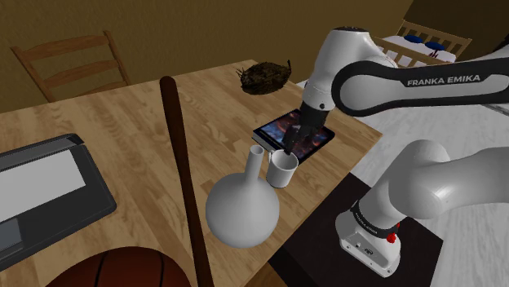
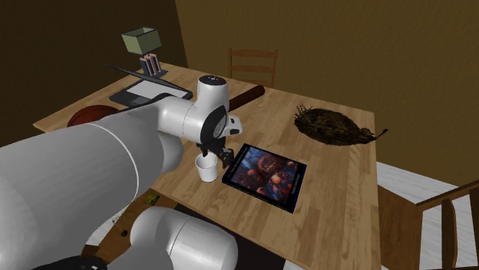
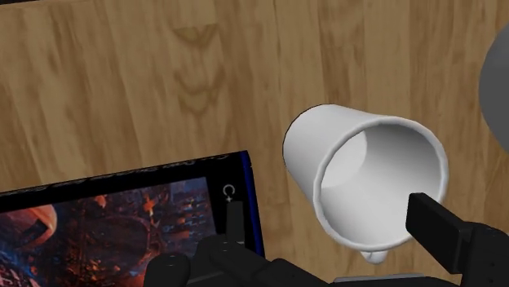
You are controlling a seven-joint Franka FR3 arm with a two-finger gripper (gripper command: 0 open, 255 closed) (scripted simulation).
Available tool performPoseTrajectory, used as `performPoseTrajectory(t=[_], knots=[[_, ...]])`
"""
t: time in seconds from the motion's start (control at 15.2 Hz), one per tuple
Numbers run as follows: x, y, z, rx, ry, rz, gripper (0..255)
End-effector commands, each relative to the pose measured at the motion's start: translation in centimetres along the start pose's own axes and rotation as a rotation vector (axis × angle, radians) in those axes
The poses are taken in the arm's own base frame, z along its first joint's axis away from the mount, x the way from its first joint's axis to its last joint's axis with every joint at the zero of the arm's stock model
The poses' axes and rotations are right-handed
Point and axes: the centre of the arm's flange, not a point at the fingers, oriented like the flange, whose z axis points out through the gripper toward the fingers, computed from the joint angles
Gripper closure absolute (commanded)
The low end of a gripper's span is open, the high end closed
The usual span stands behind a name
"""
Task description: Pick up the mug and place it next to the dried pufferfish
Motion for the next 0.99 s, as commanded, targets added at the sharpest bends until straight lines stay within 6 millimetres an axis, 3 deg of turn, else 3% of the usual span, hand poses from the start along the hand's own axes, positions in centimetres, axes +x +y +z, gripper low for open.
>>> performPoseTrajectory(t=[0.0,0.4,0.86,0.92], knots=[[-0.1,-0.3,1.1,0.001,0.000,-0.001,0],[-0.1,-0.3,4.0,0.001,0.000,-0.001,0],[-0.1,-0.3,4.0,0.001,0.000,-0.001,0],[-0.1,-0.3,4.0,0.001,0.000,-0.001,255]])
